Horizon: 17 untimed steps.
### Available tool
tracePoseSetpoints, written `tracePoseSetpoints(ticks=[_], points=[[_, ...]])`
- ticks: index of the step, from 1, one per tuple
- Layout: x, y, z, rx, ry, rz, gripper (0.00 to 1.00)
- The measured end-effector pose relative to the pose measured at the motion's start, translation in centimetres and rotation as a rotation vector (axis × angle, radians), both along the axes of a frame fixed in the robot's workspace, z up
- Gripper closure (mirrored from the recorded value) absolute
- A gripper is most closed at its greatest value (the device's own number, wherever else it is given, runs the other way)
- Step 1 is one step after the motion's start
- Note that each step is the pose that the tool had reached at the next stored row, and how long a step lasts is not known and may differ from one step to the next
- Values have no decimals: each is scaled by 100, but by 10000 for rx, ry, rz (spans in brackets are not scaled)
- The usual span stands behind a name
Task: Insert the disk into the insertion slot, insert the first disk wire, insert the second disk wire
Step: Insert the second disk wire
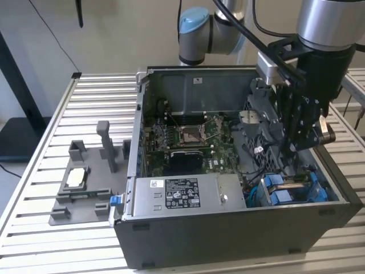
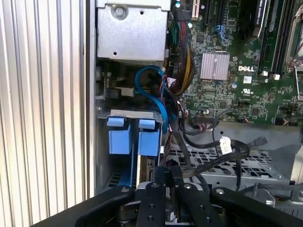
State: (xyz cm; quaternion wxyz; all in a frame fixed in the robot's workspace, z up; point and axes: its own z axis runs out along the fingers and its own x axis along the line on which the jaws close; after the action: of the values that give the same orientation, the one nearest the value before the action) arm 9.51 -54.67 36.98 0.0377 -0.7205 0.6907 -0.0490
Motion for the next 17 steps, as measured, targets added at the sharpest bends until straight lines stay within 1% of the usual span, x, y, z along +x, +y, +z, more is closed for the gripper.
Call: tracePoseSetpoints(ticks=[7, 13, 17], points=[[104, -44, -69, 57, 151, -1, 82], [198, -80, -133, 115, 265, 0, 82], [238, -100, -174, 153, 338, -2, 82]])
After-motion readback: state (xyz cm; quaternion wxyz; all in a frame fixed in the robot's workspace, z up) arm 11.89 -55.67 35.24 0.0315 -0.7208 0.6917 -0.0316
